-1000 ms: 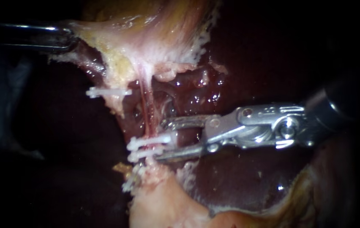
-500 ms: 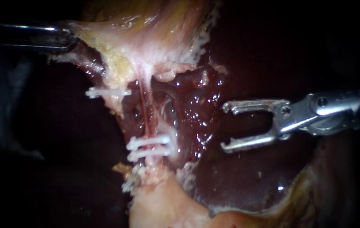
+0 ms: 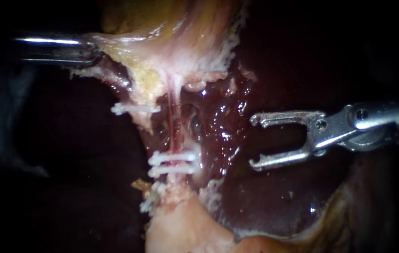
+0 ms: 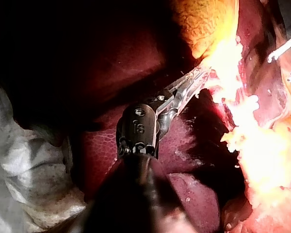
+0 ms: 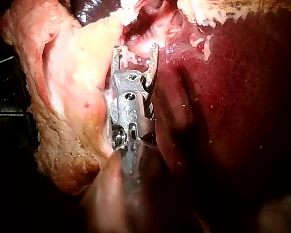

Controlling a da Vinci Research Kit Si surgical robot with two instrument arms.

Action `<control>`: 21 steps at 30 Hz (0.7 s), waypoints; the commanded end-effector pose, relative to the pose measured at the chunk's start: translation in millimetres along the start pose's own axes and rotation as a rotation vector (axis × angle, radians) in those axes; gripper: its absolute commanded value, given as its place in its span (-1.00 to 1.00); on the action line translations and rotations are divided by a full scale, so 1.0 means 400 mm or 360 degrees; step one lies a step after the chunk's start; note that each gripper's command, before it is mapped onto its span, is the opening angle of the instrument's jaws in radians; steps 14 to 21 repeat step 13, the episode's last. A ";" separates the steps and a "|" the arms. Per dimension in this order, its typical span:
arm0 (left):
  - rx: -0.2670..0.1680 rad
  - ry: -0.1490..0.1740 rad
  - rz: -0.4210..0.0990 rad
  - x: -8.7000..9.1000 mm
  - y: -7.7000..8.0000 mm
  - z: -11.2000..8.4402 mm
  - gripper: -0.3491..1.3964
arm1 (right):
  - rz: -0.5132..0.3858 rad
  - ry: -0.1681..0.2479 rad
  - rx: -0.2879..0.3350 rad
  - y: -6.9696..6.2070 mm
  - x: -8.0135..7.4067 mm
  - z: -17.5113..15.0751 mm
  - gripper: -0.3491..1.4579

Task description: Going back second clip right tube

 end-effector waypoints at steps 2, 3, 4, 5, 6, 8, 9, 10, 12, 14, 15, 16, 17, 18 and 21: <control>0.0002 -0.0008 0.0006 -0.0011 -0.0002 0.0020 -1.00 | -0.0009 0.0000 0.0001 0.0000 0.0000 0.0000 -0.06; 0.0002 -0.0013 0.0008 -0.0016 -0.0003 0.0026 -1.00 | -0.0009 0.0000 0.0001 0.0000 0.0000 0.0000 -0.06; -0.0001 -0.0014 0.0010 -0.0019 -0.0003 0.0031 -1.00 | -0.0009 0.0000 0.0001 0.0000 0.0000 0.0000 -0.06; 0.0001 -0.0013 0.0011 -0.0023 -0.0003 0.0036 -1.00 | -0.0009 0.0000 0.0001 0.0000 0.0000 0.0000 -0.06; -0.0002 -0.0019 0.0011 -0.0024 -0.0003 0.0038 -1.00 | -0.0009 0.0000 0.0001 0.0000 0.0001 0.0000 -0.06; -0.0002 -0.0019 0.0011 -0.0023 -0.0003 0.0038 -1.00 | -0.0008 0.0000 0.0001 0.0001 0.0001 -0.0001 -0.06; -0.0002 -0.0020 0.0011 -0.0022 -0.0003 0.0038 -1.00 | -0.0008 0.0000 0.0001 0.0001 0.0002 -0.0001 -0.06; -0.0003 -0.0020 0.0011 -0.0022 -0.0003 0.0037 -1.00 | -0.0008 0.0000 0.0001 0.0001 0.0002 -0.0001 -0.06; -0.0003 -0.0020 0.0011 -0.0022 -0.0003 0.0036 -1.00 | -0.0008 0.0001 0.0006 0.0001 0.0002 -0.0001 -0.06; -0.0003 -0.0020 0.0011 -0.0022 -0.0003 0.0035 -1.00 | -0.0008 0.0001 0.0010 0.0001 0.0003 0.0000 -0.06; -0.0003 -0.0020 0.0011 -0.0022 -0.0003 0.0035 -1.00 | -0.0008 0.0001 0.0010 0.0001 0.0003 0.0000 -0.06; -0.0003 -0.0020 0.0011 -0.0022 -0.0003 0.0035 -1.00 | -0.0008 0.0001 0.0010 0.0001 0.0003 0.0000 -0.06; -0.0003 -0.0020 0.0011 -0.0022 -0.0003 0.0035 -1.00 | -0.0008 0.0001 0.0010 0.0001 0.0003 0.0000 -0.06; -0.0003 -0.0020 0.0011 -0.0022 -0.0003 0.0035 -1.00 | -0.0008 0.0001 0.0010 0.0001 0.0003 0.0000 -0.06; -0.0003 -0.0020 0.0011 -0.0022 -0.0003 0.0035 -1.00 | -0.0008 0.0001 0.0010 0.0001 0.0003 0.0000 -0.06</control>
